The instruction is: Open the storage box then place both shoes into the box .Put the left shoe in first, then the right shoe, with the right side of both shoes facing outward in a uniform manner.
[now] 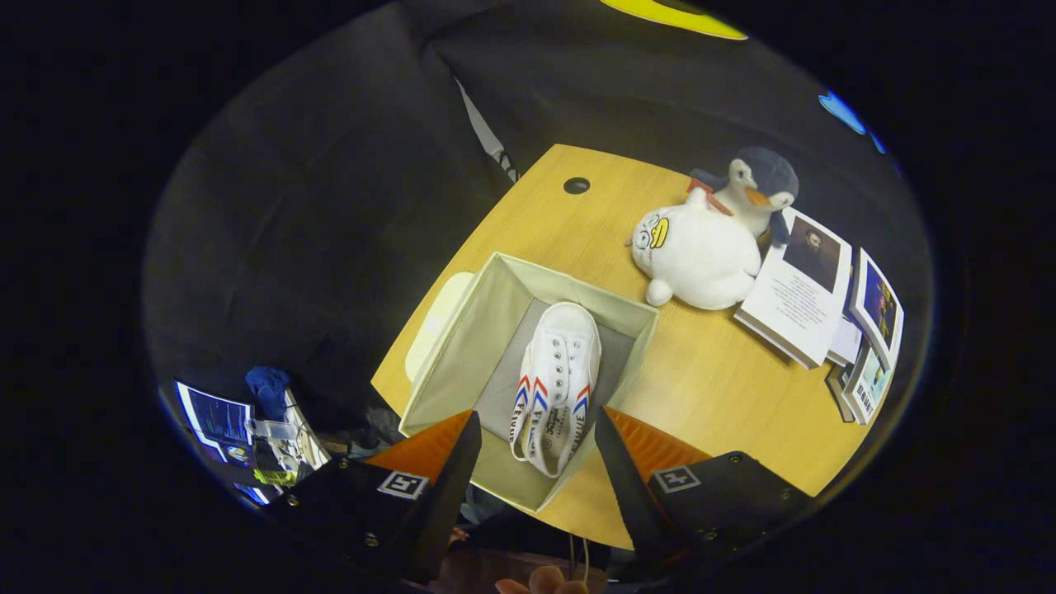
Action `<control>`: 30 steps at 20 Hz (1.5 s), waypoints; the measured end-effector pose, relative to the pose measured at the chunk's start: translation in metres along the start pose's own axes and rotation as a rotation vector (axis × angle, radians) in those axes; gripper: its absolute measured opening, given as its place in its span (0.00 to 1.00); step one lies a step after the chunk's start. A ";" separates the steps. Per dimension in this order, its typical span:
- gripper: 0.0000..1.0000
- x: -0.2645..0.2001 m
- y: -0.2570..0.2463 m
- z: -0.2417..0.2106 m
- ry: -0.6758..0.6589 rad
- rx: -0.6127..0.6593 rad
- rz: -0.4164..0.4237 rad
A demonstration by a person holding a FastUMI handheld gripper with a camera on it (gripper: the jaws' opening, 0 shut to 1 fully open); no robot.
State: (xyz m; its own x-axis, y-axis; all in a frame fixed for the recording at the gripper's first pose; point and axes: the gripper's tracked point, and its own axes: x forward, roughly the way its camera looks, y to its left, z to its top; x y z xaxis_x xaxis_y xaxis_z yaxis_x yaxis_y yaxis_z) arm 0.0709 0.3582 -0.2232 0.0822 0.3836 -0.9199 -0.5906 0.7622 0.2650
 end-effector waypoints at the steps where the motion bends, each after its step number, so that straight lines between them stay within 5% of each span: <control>1: 0.84 -0.009 -0.003 -0.001 -0.018 0.007 0.002; 9: 0.91 -0.101 -0.054 -0.008 -0.295 0.078 -0.076; 20: 0.98 -0.294 -0.123 -0.022 -1.103 0.060 -0.443; 30: 0.98 -0.349 -0.144 -0.065 -1.262 0.085 -0.569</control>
State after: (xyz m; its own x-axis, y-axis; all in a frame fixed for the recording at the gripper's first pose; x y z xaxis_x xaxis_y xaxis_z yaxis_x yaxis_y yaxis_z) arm 0.0750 0.0806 0.0404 0.9820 0.1851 -0.0372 -0.1850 0.9827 0.0042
